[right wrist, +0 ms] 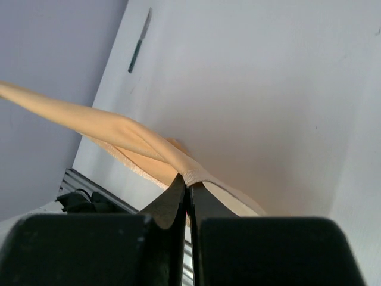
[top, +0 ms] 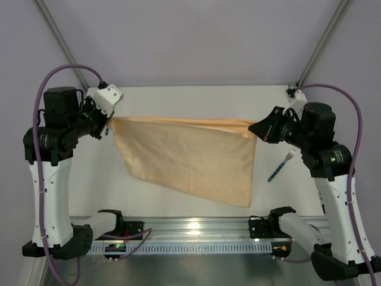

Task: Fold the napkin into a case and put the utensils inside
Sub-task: Flatten out the crumpled napkin at the center of the board.

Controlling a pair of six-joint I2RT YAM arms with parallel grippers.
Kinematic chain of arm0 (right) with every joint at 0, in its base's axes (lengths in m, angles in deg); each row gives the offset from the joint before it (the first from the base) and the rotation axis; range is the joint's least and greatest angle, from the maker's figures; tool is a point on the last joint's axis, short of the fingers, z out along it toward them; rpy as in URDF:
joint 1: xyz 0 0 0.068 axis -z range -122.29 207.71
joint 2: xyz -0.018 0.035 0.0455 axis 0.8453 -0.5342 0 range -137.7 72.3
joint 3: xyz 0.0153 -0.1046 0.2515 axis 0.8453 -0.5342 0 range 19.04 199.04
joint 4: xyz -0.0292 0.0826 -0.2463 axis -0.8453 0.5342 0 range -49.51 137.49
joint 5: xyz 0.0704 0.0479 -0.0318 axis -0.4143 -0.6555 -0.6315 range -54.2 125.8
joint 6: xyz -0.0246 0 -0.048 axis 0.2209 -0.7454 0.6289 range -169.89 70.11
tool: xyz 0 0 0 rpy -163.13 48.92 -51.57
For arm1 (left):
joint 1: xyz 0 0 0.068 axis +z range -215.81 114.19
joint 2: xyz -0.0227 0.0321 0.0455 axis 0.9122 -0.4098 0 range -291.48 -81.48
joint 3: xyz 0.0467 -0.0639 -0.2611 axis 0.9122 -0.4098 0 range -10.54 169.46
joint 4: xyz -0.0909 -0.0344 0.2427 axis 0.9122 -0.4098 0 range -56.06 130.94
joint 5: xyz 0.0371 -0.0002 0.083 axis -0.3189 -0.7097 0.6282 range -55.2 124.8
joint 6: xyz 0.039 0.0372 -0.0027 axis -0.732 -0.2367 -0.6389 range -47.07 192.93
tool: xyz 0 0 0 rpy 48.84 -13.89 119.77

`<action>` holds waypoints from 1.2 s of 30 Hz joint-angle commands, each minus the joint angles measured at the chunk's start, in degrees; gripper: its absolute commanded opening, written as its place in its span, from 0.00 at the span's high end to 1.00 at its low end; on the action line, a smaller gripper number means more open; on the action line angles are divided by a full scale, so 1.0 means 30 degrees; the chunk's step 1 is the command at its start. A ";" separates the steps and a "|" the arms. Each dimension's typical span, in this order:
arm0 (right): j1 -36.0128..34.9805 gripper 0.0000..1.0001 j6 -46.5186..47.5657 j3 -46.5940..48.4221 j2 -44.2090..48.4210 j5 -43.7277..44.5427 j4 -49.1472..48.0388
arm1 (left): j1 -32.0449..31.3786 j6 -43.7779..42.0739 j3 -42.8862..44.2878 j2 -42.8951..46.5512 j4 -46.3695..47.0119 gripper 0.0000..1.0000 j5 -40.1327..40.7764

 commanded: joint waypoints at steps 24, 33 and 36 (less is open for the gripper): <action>0.2204 0.96 -0.4721 2.2936 -2.0015 -0.0701 -1.0300 | 0.0238 0.3335 1.2498 -1.1814 1.3348 1.00 0.6191; 0.2149 0.96 0.1016 0.9610 -1.4252 -0.1377 -0.8599 | 0.0209 0.1846 0.1906 -0.7224 1.3234 1.00 0.1182; 0.1740 0.96 0.2423 0.2754 -1.0708 -0.0443 -0.8336 | 0.0238 -0.0876 -0.4216 -0.4119 1.2009 1.00 0.0008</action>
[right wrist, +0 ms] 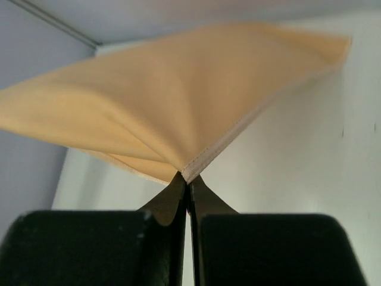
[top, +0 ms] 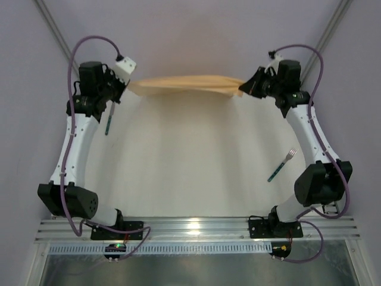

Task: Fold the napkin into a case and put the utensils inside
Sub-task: Flatten out the crumpled napkin at the center of the board, then fold and flatten the napkin at the center of the board.

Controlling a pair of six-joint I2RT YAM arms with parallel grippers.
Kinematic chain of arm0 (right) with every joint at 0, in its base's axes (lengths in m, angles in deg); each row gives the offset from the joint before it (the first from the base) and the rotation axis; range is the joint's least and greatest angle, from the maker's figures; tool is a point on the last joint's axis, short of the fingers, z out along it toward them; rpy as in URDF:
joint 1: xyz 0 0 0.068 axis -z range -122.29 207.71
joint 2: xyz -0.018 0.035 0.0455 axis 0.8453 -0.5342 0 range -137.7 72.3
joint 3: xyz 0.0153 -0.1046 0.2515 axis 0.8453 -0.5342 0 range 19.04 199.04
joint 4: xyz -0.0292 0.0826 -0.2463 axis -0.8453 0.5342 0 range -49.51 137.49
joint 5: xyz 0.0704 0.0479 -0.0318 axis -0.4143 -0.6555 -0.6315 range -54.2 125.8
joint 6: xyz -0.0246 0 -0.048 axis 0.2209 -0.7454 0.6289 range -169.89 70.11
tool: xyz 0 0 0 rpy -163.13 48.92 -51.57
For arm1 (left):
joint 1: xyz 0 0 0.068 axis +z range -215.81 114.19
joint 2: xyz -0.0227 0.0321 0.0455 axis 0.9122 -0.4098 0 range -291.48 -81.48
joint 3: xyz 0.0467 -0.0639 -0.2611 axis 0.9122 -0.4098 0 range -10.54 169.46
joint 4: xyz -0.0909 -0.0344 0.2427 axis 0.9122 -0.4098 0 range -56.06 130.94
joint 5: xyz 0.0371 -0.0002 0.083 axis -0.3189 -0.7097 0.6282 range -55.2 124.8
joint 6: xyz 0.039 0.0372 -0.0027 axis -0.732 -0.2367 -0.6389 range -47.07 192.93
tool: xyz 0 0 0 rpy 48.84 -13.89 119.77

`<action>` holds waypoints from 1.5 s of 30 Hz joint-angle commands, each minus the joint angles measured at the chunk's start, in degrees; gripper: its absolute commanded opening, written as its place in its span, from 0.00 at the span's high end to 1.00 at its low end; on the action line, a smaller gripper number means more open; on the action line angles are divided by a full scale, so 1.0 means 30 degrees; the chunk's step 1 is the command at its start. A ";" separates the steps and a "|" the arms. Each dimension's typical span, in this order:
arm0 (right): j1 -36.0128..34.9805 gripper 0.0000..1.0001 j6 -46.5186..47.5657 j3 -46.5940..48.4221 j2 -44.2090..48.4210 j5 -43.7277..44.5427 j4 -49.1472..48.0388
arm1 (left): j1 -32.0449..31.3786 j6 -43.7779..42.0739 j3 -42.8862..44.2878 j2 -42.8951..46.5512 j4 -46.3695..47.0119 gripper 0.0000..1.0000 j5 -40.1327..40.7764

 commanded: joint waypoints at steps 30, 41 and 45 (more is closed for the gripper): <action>-0.3556 0.96 -0.2575 -2.0679 1.2299 0.3587 0.3098 | 0.0289 -0.3202 -1.6432 0.9185 -0.7655 1.00 -0.2145; -0.1271 0.96 -0.3103 -1.6518 0.4846 0.3559 -0.0510 | -0.0499 0.0787 -1.0926 0.0302 -0.1047 1.00 -0.2322; -0.0393 0.96 -0.3248 -1.6190 0.3759 0.3765 -0.0802 | -0.1173 0.0322 -0.9664 -0.1721 -0.0139 1.00 -0.1445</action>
